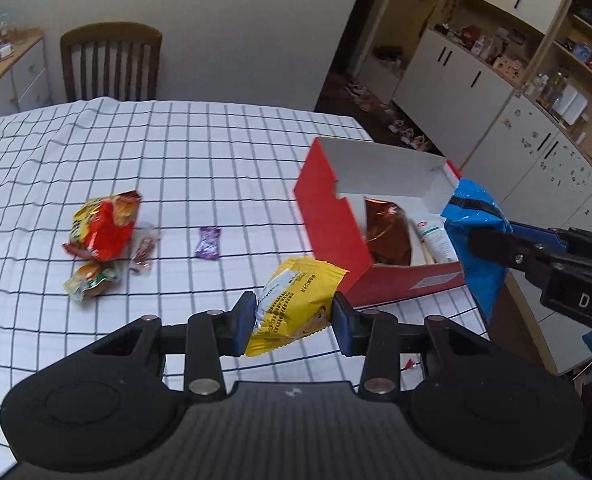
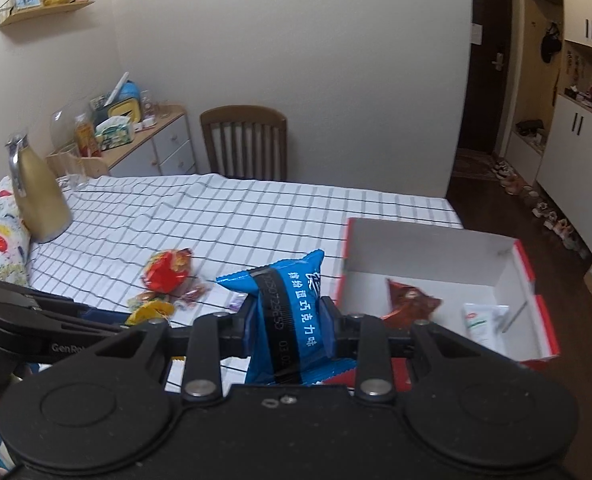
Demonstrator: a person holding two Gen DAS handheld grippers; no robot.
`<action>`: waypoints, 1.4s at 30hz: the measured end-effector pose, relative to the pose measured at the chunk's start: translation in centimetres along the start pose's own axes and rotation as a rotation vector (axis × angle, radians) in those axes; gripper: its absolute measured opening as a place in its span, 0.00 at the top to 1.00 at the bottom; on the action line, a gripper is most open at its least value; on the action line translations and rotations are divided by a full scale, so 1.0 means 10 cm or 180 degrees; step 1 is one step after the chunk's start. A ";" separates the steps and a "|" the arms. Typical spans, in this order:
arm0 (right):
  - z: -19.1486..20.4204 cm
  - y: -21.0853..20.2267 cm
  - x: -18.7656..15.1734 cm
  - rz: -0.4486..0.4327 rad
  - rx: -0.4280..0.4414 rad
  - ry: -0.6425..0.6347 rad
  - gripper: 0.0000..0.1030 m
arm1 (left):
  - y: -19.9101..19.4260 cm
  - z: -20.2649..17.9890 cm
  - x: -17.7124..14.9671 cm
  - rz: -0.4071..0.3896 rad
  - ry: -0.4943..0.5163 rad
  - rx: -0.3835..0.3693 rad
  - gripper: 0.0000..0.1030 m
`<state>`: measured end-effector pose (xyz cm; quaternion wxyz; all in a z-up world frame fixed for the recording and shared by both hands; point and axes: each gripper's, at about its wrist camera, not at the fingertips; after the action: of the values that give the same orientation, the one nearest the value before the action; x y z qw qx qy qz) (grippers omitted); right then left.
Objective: Organize snacks
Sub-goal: 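Carry the blue bar and yellow packet with both tools over the shoebox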
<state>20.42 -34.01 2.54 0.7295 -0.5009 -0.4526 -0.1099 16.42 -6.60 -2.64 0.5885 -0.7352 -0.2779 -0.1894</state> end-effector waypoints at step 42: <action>-2.20 0.45 0.18 0.0177 -0.0218 0.0573 0.71 | 1.51 -2.08 0.64 0.0300 0.0791 0.0109 0.62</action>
<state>36.35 -49.59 -0.84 0.7524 -0.5260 -0.3671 -0.1496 31.96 -27.91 -5.33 0.6390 -0.7082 -0.1713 -0.2465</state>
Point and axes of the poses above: each gripper's, at about its wrist camera, not at the fingertips, and y roughly the way its jaws point, z to its left, x to its top, and after that the axes turned 2 degrees about x, right-handed
